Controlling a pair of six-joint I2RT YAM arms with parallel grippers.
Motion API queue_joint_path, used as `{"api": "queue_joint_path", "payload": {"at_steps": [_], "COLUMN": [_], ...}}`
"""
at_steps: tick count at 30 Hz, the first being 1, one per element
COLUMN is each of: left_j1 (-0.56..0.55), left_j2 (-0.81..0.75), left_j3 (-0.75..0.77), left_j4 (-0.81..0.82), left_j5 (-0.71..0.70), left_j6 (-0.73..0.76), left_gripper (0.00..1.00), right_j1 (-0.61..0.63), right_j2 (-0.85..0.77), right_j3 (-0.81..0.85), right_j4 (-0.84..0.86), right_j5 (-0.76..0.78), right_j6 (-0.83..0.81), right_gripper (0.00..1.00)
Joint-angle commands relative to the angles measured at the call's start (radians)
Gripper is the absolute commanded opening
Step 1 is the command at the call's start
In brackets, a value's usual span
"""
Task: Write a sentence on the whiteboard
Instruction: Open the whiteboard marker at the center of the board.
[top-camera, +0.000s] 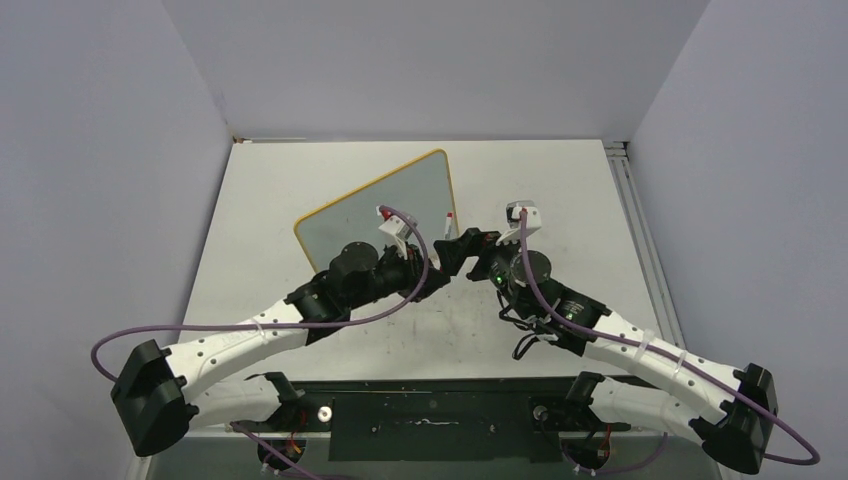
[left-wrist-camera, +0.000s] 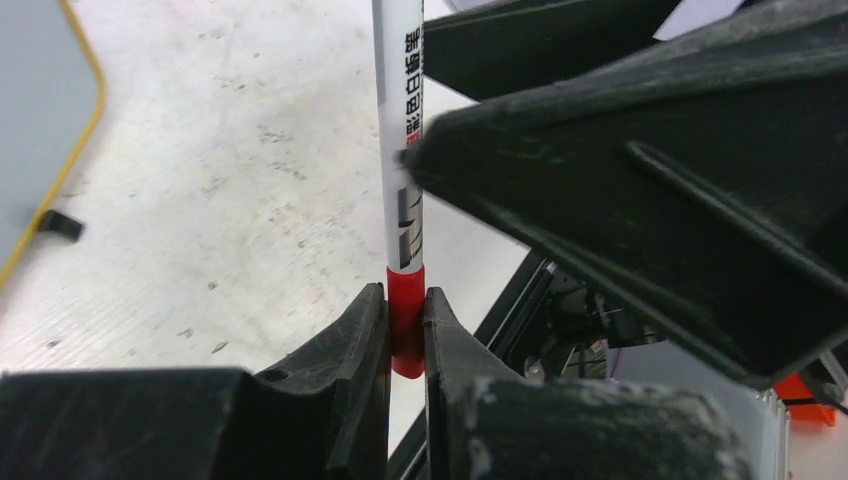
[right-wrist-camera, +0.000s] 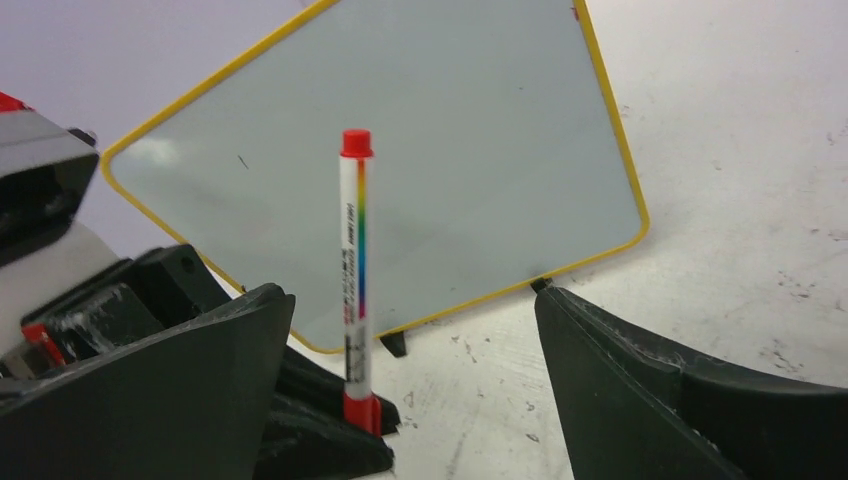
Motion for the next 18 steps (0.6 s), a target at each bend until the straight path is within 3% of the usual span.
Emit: {"api": "queue_joint_path", "payload": {"at_steps": [1, 5, 10, 14, 18], "left_j1": [0.096, 0.209, 0.228, 0.182, 0.057], "left_j2": [-0.078, -0.123, -0.117, -0.122, -0.147], "left_j3": [0.075, 0.13, 0.22, 0.229, 0.19], "left_j4": [-0.176, -0.418, -0.707, -0.809, -0.782], "left_j5": [0.099, 0.228, 0.307, 0.316, 0.24], "left_j6": [0.129, 0.303, 0.576, 0.721, 0.764], "left_gripper": [0.0, 0.0, 0.0, 0.0, 0.0], "right_j1": [-0.009, -0.064, -0.257, -0.343, -0.342], "right_j2": [-0.046, -0.057, 0.021, 0.101, 0.145], "right_j3": [0.101, 0.199, 0.346, 0.432, 0.471], "right_j4": [-0.163, -0.316, -0.494, -0.601, -0.671], "right_j5": [0.033, -0.056, -0.437, -0.783, -0.972], "right_j6": [-0.037, -0.09, -0.169, -0.21, -0.22], "right_gripper": [0.93, 0.9, 0.9, 0.9, 0.92]}}
